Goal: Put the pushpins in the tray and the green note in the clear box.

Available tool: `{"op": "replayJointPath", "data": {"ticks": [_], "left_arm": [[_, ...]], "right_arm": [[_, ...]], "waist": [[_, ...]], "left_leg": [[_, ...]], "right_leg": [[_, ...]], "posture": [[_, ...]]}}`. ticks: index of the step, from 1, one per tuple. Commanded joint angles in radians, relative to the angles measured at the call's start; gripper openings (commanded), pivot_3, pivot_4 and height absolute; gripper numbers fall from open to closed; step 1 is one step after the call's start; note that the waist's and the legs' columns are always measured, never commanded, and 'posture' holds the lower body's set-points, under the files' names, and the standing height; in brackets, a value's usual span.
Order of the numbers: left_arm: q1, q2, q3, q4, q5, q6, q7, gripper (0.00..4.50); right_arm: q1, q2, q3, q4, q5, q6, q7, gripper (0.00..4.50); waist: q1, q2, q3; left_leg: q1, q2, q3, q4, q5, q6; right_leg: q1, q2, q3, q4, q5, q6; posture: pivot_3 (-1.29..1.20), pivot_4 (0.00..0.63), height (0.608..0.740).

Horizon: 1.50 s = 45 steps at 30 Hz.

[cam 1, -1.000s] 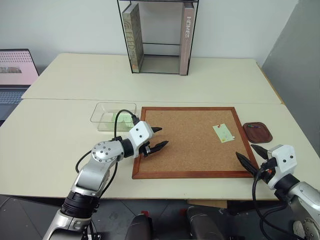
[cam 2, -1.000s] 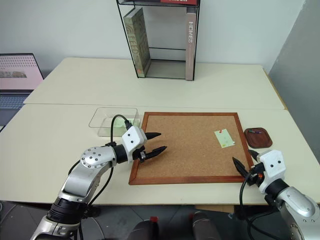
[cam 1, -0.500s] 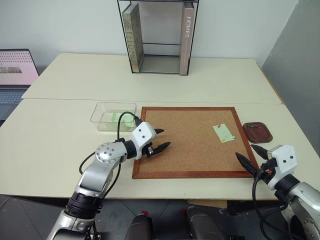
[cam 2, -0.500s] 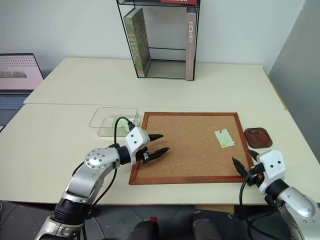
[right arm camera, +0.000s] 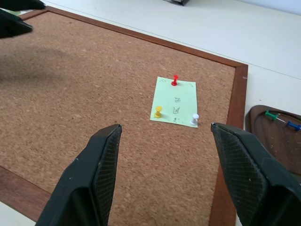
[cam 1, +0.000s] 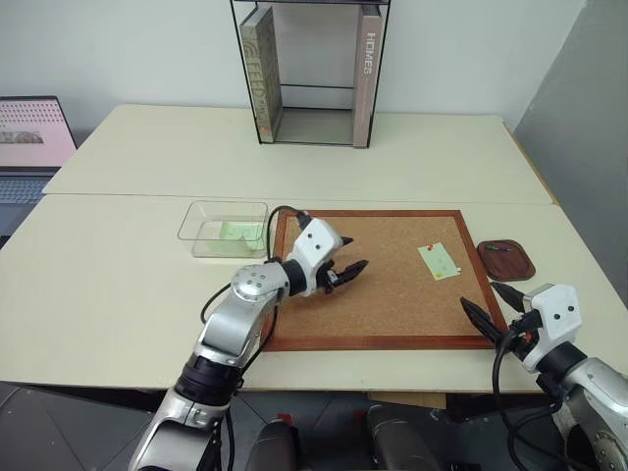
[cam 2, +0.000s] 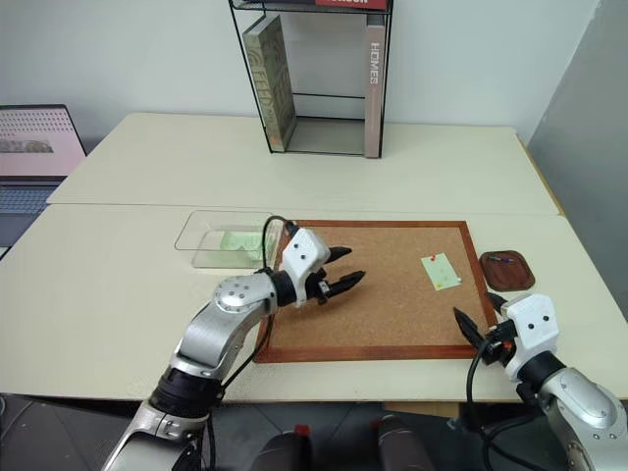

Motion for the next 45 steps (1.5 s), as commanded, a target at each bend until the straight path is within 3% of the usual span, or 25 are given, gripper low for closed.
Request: {"op": "replayJointPath", "data": {"ticks": [1, 11, 17, 25, 35, 42, 45], "left_arm": [[-0.048, -0.016, -0.030, 0.014, -0.040, -0.022, -0.076, 1.98], [-0.068, -0.047, -0.080, 0.144, -0.028, -0.088, -0.142, 0.03], [-0.077, -0.069, -0.102, 0.272, 0.016, -0.187, -0.144, 0.01], [-0.095, -0.124, -0.125, 0.490, 0.097, -0.302, -0.103, 0.01], [-0.078, -0.129, -0.129, 0.478, 0.118, -0.296, -0.110, 0.01], [-0.059, -0.120, -0.130, 0.443, 0.124, -0.278, -0.113, 0.01], [-0.058, -0.119, -0.130, 0.437, 0.128, -0.275, -0.113, 0.00]], "right_arm": [[-0.018, 0.007, 0.001, -0.047, 0.005, 0.010, -0.021, 3.19], [-0.042, 0.040, 0.048, -0.046, 0.004, 0.019, -0.051, 3.19], [-0.116, 0.049, 0.079, 0.001, -0.001, 0.038, -0.063, 3.19], [-0.349, 0.025, 0.123, 0.210, -0.013, 0.043, -0.026, 3.19], [-0.689, 0.001, 0.184, 0.670, -0.101, 0.049, 0.000, 3.19], [-0.754, 0.023, 0.228, 0.793, -0.144, 0.011, 0.021, 3.19], [-0.776, 0.039, 0.228, 0.843, -0.164, -0.006, 0.004, 2.71]], "waist": [[0.000, 0.000, 0.000], [0.000, 0.000, 0.000], [0.000, 0.000, 0.000], [0.001, 0.000, 0.000], [0.006, 0.002, -0.002], [0.000, 0.002, -0.002], [-0.001, 0.002, -0.002]], "left_leg": [[0.000, 0.000, 0.000, 0.000, 0.000, 0.000], [0.000, 0.000, 0.000, 0.000, 0.000, 0.000], [0.000, 0.000, -0.001, 0.000, 0.000, 0.000], [0.001, -0.001, -0.001, 0.000, 0.000, 0.000], [0.004, -0.002, -0.001, 0.001, 0.001, 0.001], [0.004, -0.002, -0.002, 0.000, 0.000, 0.001], [0.004, -0.002, -0.002, -0.001, 0.000, 0.001]], "right_leg": [[0.000, 0.000, 0.000, 0.000, 0.000, 0.000], [0.000, 0.000, 0.000, 0.000, 0.000, 0.000], [0.000, 0.000, 0.000, 0.000, 0.000, 0.000], [0.002, 0.000, 0.000, 0.000, 0.001, 0.001], [0.006, 0.000, 0.002, -0.001, 0.001, 0.002], [0.006, 0.000, 0.002, -0.001, 0.005, 0.008], [0.006, 0.000, 0.002, -0.001, 0.005, 0.008]], "posture": [[0.00, 0.150, 0.740], [0.00, 0.150, 0.740], [0.00, 0.150, 0.740], [0.00, 0.150, 0.740], [0.00, 0.150, 0.740], [0.00, 0.150, 0.740], [0.00, 0.150, 0.740]]}}
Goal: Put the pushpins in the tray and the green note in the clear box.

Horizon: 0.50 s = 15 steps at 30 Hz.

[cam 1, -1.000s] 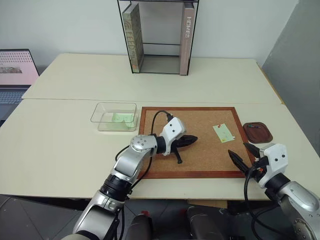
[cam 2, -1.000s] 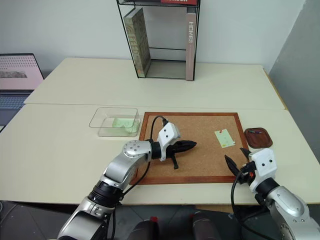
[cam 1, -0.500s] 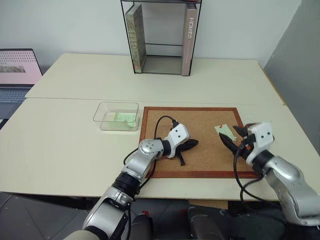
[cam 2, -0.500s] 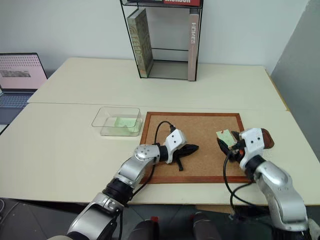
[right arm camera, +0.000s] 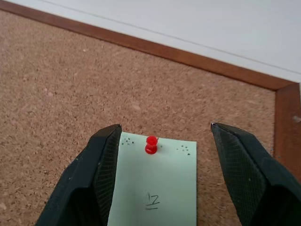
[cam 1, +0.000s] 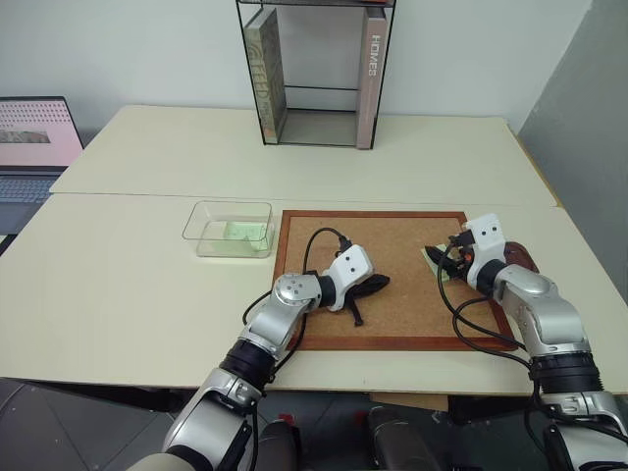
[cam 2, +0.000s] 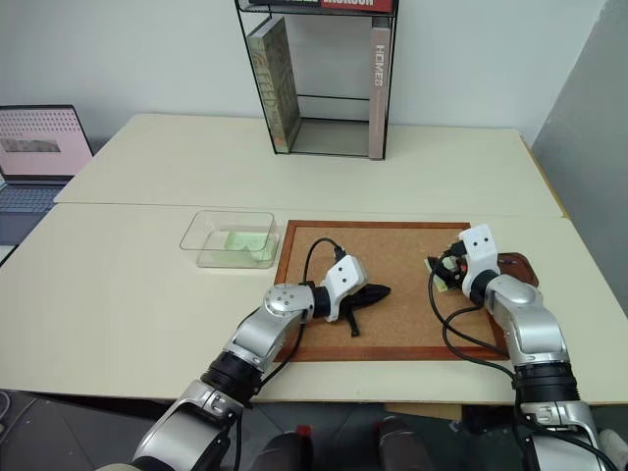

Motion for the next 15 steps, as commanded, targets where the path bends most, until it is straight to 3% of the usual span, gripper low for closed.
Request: {"op": "replayJointPath", "data": {"ticks": [1, 12, 15], "left_arm": [[0.024, 0.001, -0.025, -0.003, 0.021, 0.019, -0.002, 0.00], [0.025, 0.003, -0.025, -0.008, 0.030, 0.020, -0.007, 0.00], [0.025, 0.001, -0.026, -0.008, 0.032, 0.023, -0.009, 0.00]], "right_arm": [[-0.045, 0.010, -0.009, 0.032, -0.023, -0.040, -0.015, 2.40], [-0.060, 0.030, -0.013, 0.018, -0.037, -0.033, -0.018, 0.04], [-0.054, 0.035, -0.010, -0.010, -0.038, -0.027, -0.017, 0.01]], "waist": [[0.000, 0.000, 0.000], [-0.004, 0.000, 0.000], [-0.005, 0.000, 0.000]], "left_leg": [[0.000, 0.000, 0.000, 0.000, 0.000, 0.000], [0.000, 0.000, 0.000, 0.001, 0.000, 0.000], [0.001, 0.000, 0.000, 0.001, 0.000, 0.000]], "right_leg": [[0.000, 0.000, 0.000, 0.000, 0.000, 0.000], [0.000, 0.000, 0.001, 0.000, 0.000, 0.000], [0.000, 0.000, 0.001, 0.000, 0.000, 0.000]], "posture": [[0.00, 0.150, 0.740], [0.00, 0.150, 0.740], [0.00, 0.150, 0.740]]}}
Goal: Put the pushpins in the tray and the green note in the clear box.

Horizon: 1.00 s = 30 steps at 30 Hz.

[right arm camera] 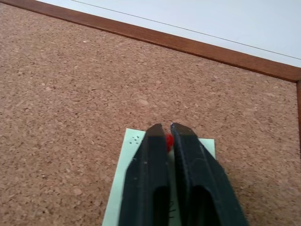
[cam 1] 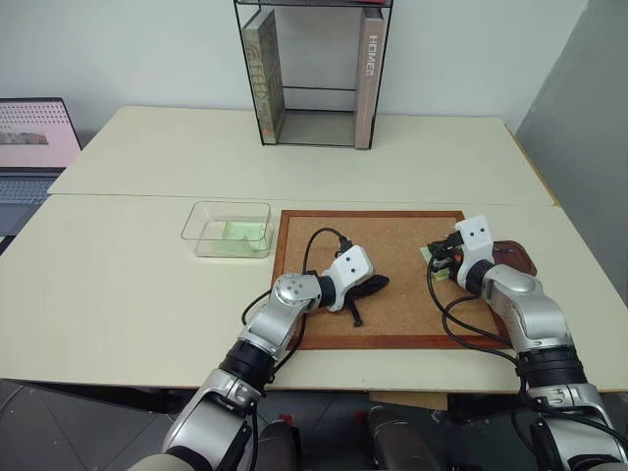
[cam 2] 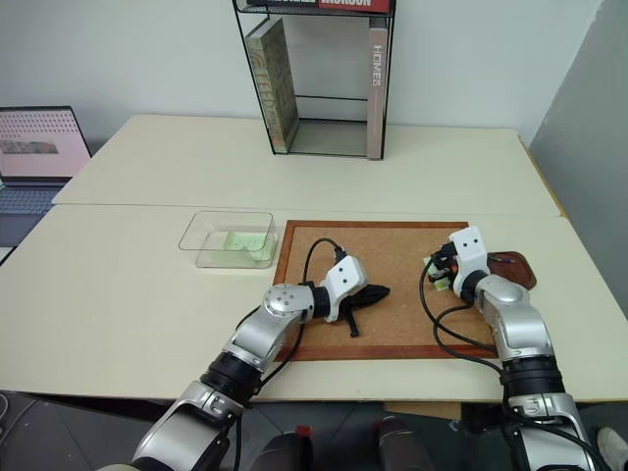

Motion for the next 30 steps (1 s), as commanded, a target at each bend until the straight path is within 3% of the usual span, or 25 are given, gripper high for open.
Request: {"op": "replayJointPath", "data": {"ticks": [1, 20, 30], "left_arm": [[0.023, -0.001, -0.027, 0.001, 0.015, 0.013, -0.009, 0.00], [0.029, -0.004, -0.041, -0.008, 0.022, 0.019, -0.029, 0.00], [0.035, -0.013, -0.046, -0.014, 0.026, 0.021, -0.031, 0.00]], "right_arm": [[-0.020, -0.004, -0.016, -0.069, -0.001, -0.004, -0.008, 0.01], [0.006, 0.018, -0.076, -0.310, 0.036, 0.132, -0.084, 0.01], [0.146, -0.154, -0.292, -0.455, 0.050, 0.214, -0.090, 0.01]], "waist": [[0.000, 0.000, 0.000], [0.001, 0.000, 0.000], [0.006, 0.001, 0.000]], "left_leg": [[0.000, 0.000, 0.000, 0.000, 0.000, 0.000], [-0.001, 0.000, 0.000, -0.001, 0.000, 0.000], [-0.004, 0.000, -0.002, -0.002, 0.000, 0.000]], "right_leg": [[0.000, 0.000, 0.000, 0.000, 0.000, 0.000], [-0.001, 0.000, -0.001, -0.001, 0.000, 0.000], [-0.002, 0.000, -0.002, -0.002, 0.000, 0.000]], "posture": [[0.00, 0.150, 0.740], [0.00, 0.150, 0.740], [0.00, 0.150, 0.740]]}}
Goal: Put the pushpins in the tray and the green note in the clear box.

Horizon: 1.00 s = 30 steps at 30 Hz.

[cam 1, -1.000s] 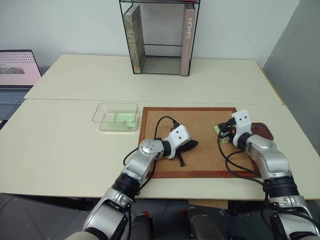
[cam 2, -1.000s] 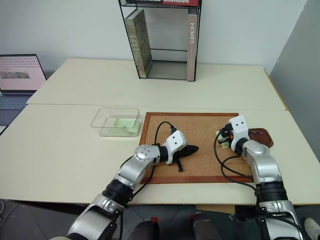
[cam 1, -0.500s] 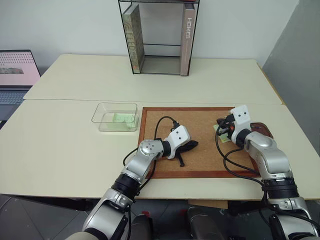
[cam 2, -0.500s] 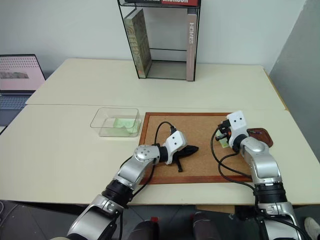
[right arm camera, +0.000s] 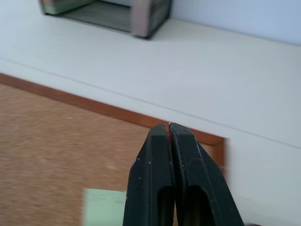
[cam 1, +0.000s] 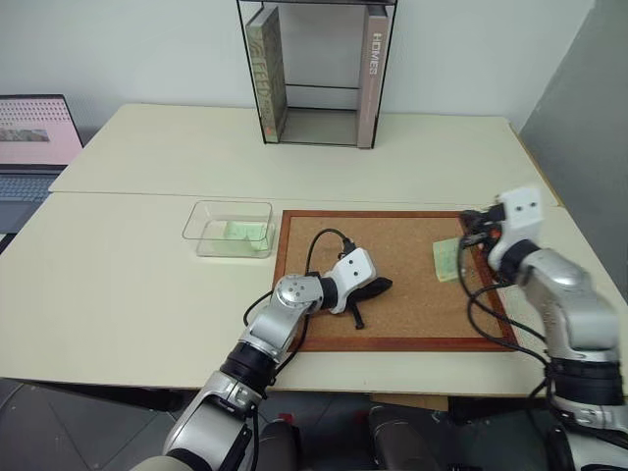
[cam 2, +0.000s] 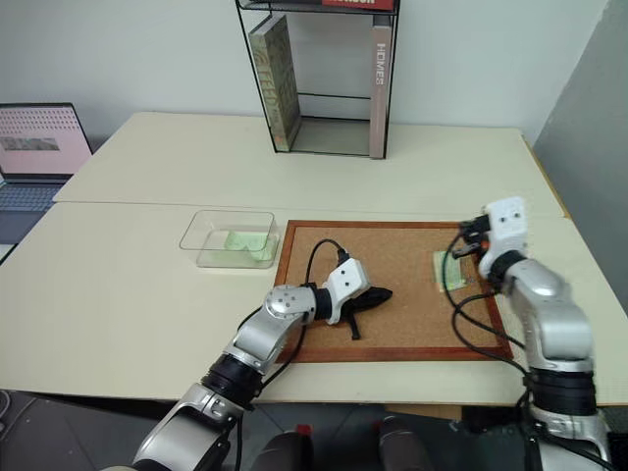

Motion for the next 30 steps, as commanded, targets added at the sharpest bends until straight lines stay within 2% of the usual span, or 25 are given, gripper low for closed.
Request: {"op": "replayJointPath", "data": {"ticks": [1, 9, 19, 27, 30], "left_arm": [[0.025, -0.008, -0.037, 0.014, 0.012, 0.014, -0.012, 0.00], [0.023, -0.006, -0.044, 0.019, 0.018, 0.002, -0.021, 0.00], [0.018, -0.008, -0.042, 0.026, 0.023, -0.002, -0.018, 0.00], [0.012, -0.010, -0.040, 0.038, 0.027, -0.013, -0.013, 0.00], [0.009, -0.013, -0.042, 0.045, 0.028, -0.018, -0.013, 0.00]], "right_arm": [[0.077, -0.083, -0.090, -0.036, -0.024, 0.017, -0.009, 0.01], [0.187, -0.135, -0.097, 0.034, -0.052, 0.032, -0.006, 0.01], [0.115, -0.129, -0.038, 0.181, -0.071, -0.021, 0.004, 1.84], [0.088, -0.126, -0.054, 0.187, -0.053, -0.024, 0.000, 3.31], [0.094, -0.125, -0.048, 0.201, -0.064, -0.042, -0.005, 3.98]], "waist": [[0.001, 0.000, 0.000], [-0.001, 0.001, 0.000], [-0.002, 0.001, -0.001], [-0.002, 0.001, 0.000], [-0.001, 0.001, -0.001]], "left_leg": [[0.000, 0.000, 0.000, 0.000, 0.000, 0.000], [0.002, 0.000, 0.002, 0.000, 0.000, 0.000], [0.002, 0.000, 0.003, 0.000, 0.000, 0.000], [0.002, 0.000, 0.002, 0.000, 0.000, 0.000], [0.002, 0.000, 0.002, 0.000, 0.000, 0.000]], "right_leg": [[0.000, 0.000, 0.000, 0.000, 0.000, 0.000], [0.000, 0.000, 0.002, 0.000, -0.003, -0.005], [0.001, 0.000, 0.002, 0.000, -0.003, -0.006], [0.001, 0.000, 0.002, 0.000, -0.003, -0.005], [0.001, 0.000, 0.002, 0.000, -0.003, -0.005]], "posture": [[0.00, 0.150, 0.740], [0.00, 0.150, 0.740], [0.00, 0.150, 0.740], [0.00, 0.150, 0.740], [0.00, 0.150, 0.740]]}}
